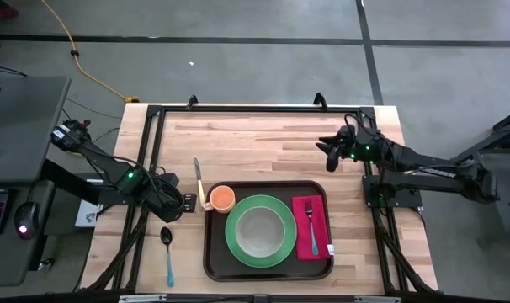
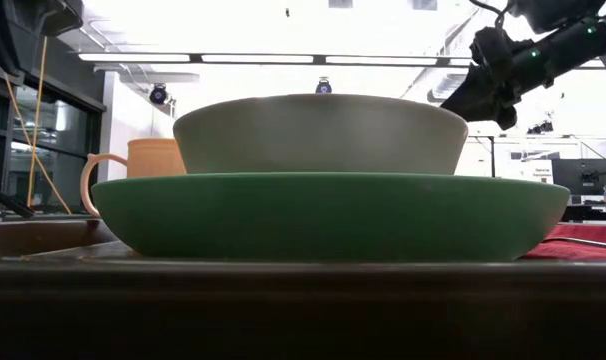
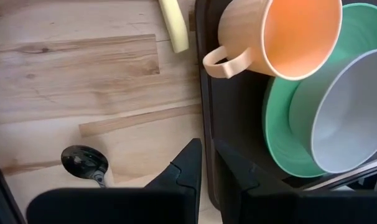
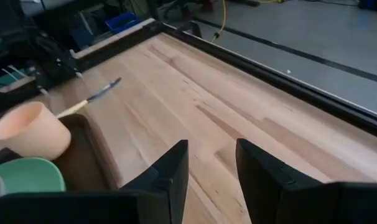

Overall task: Set up tray
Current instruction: Put the blue spoon on top of the red napkin to the left of the blue fork on the black tray

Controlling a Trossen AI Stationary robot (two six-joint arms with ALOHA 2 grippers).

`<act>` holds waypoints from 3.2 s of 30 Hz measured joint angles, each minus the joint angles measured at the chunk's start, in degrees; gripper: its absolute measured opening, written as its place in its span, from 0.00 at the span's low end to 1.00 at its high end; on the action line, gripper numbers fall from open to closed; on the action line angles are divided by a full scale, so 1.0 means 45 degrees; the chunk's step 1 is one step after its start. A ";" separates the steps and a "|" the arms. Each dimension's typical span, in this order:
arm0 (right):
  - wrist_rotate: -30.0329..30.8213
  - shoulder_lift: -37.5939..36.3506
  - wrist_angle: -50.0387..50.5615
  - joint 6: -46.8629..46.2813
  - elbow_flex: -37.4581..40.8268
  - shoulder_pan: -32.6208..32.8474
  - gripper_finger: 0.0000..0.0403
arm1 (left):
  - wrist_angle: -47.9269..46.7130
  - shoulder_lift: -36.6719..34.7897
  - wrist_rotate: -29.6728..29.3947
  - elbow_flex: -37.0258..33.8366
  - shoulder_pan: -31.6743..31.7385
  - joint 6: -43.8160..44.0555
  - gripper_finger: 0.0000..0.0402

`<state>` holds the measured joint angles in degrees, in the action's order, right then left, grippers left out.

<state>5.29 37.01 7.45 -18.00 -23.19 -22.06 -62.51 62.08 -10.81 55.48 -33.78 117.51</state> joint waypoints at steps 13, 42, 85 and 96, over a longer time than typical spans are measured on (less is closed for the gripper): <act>0.0263 -0.0254 -0.1729 -0.0577 0.1493 -0.0010 0.28 | -0.0037 0.0015 -0.0315 0.0000 0.0000 -0.0036 0.17; 0.0611 -0.3506 -0.0381 -0.1667 0.2499 -0.0010 0.28 | -0.0809 0.1415 0.0808 -0.0019 0.0000 -0.0424 0.17; 0.0016 -0.3521 -0.1193 -0.1666 0.3665 -0.0010 0.28 | 0.0796 0.1525 0.2992 -0.0017 -0.0005 0.1523 0.17; -0.0290 -0.3516 -0.0951 -0.1810 0.3665 -0.0005 0.28 | 0.1250 0.1954 0.3743 0.0000 -0.0247 0.1763 0.22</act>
<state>3.98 21.19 3.17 -26.14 -6.70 -22.09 -56.88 70.88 6.04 55.48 -34.89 125.45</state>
